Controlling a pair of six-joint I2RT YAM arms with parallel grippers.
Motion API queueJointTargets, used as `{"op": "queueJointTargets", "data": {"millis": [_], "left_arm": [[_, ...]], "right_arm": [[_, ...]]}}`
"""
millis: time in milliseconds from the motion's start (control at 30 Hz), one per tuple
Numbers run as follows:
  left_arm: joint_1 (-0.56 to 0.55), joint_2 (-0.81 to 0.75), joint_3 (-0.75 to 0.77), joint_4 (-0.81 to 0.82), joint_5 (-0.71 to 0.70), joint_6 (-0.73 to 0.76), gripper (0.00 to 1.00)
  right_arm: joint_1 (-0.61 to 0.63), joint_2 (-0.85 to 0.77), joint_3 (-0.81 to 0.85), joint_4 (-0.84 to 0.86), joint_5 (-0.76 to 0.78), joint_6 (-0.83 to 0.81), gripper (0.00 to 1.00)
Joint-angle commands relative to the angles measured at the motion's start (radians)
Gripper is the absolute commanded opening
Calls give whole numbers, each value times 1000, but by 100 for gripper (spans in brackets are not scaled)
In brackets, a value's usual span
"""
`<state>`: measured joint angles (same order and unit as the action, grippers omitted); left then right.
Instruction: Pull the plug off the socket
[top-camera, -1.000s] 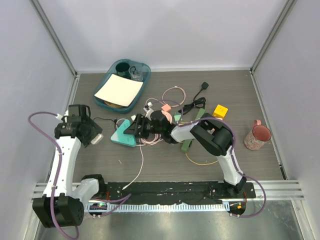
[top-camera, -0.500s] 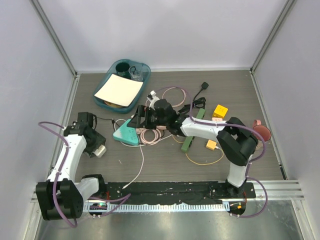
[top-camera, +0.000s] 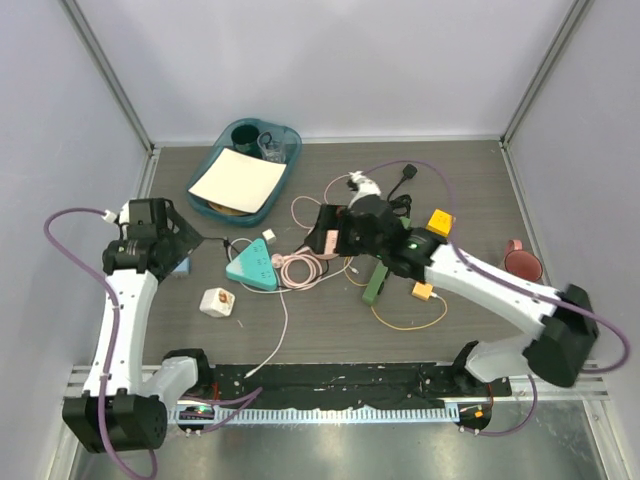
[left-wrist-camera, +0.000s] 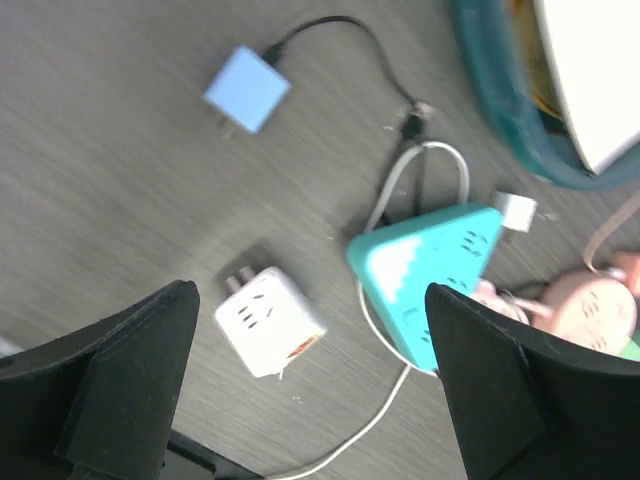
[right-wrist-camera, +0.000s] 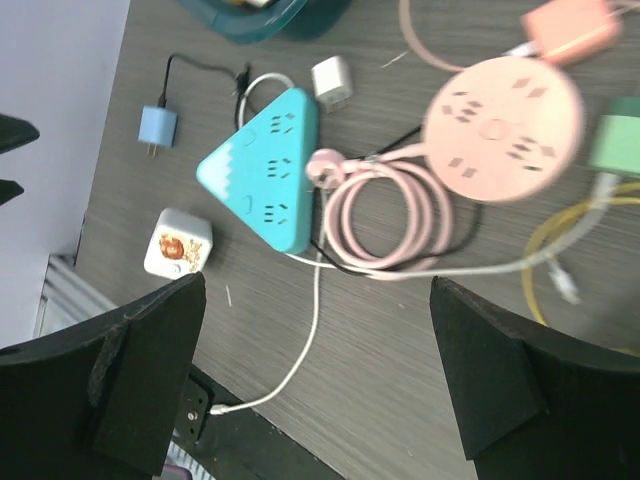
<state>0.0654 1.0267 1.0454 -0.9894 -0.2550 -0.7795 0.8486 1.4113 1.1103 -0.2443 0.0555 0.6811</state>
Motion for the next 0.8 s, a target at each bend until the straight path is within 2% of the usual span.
{"op": "queueJointTargets", "data": {"millis": [0, 33, 67, 200, 267, 400, 500, 767], "left_arm": [[-47, -74, 25, 145, 225, 163, 100], [-56, -88, 15, 184, 363, 204, 100], [-134, -111, 4, 220, 403, 216, 100], [-307, -137, -7, 337, 456, 236, 100], [-376, -136, -2, 371, 524, 237, 100], [-427, -174, 7, 455, 621, 230, 100], [-431, -229, -21, 517, 681, 227, 100], [-431, -286, -79, 551, 703, 212, 100]], "right_arm": [[-3, -248, -26, -266, 305, -12, 100], [-3, -285, -33, -288, 329, -17, 100], [-3, -326, -38, -309, 358, -26, 100], [-3, -518, -43, -409, 374, -41, 100], [-3, -560, -35, -446, 382, -34, 100], [-3, -640, -17, -536, 391, 4, 100], [-5, -718, -46, -527, 392, 12, 100], [-3, -854, -95, -504, 383, 25, 100]]}}
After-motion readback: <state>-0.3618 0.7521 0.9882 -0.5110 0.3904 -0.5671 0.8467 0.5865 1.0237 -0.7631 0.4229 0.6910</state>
